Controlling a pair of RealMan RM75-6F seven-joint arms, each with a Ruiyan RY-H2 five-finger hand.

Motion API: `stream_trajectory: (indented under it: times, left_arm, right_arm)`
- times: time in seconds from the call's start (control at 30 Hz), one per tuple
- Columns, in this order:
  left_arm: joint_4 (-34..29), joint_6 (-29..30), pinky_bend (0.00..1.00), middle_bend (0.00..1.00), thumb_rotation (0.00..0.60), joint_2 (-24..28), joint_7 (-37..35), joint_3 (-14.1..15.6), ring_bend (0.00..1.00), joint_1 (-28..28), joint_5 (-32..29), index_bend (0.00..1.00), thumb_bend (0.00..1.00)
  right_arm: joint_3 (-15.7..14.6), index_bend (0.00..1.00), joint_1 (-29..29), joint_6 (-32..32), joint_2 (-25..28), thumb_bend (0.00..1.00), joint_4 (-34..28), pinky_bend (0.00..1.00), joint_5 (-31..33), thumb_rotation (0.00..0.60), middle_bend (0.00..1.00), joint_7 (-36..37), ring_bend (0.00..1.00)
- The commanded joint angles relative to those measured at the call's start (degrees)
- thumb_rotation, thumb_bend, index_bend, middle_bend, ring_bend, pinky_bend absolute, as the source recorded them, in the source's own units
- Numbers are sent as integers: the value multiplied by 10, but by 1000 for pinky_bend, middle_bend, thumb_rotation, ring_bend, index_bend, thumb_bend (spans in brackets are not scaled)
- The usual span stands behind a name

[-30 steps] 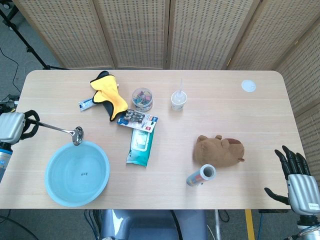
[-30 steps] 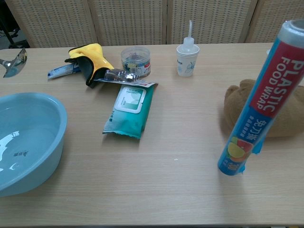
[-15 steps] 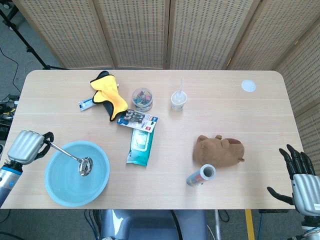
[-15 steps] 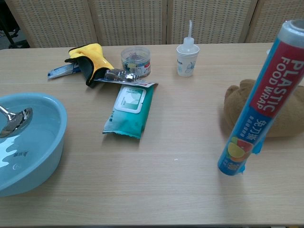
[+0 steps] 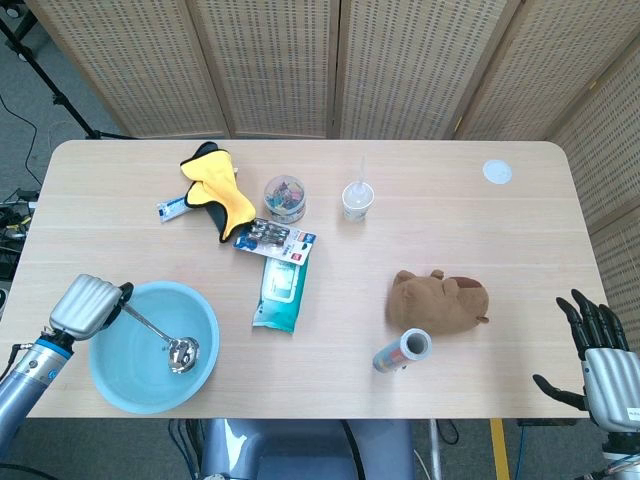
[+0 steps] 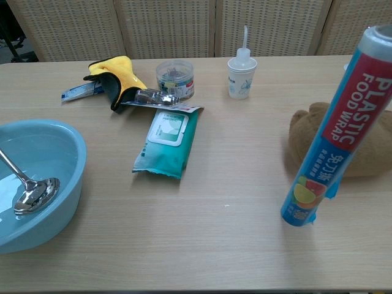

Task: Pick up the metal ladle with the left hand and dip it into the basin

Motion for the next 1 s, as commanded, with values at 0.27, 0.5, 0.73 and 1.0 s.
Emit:
stream_trajectory:
  times: [0.27,0.5,0.73,1.0]
  left_arm:
    - [-64,-62,947,961,600,10,140,2,969,-28,-35,818,635]
    - [-81,-98,947,962,600,6,239,-8,969,-44,-93,820,634]
    - [-104,-100,947,962,600,1,300,-18,969,-55,-141,823,634]
    - [-86,-49,947,962,600,-5,218,-24,969,-48,-105,824,633]
  right_arm:
    - [0,0,0,0,0,0,0,0,-1,600,0,2,0]
    - [1,0,1,-1,1,0,1,0,2,600,0,4,0]
    - [3,0,1,-1,2,0,1,0,5,600,0,6,0]
    - [1,0,1,-1,3,0,0,0,3,600,0,7,0]
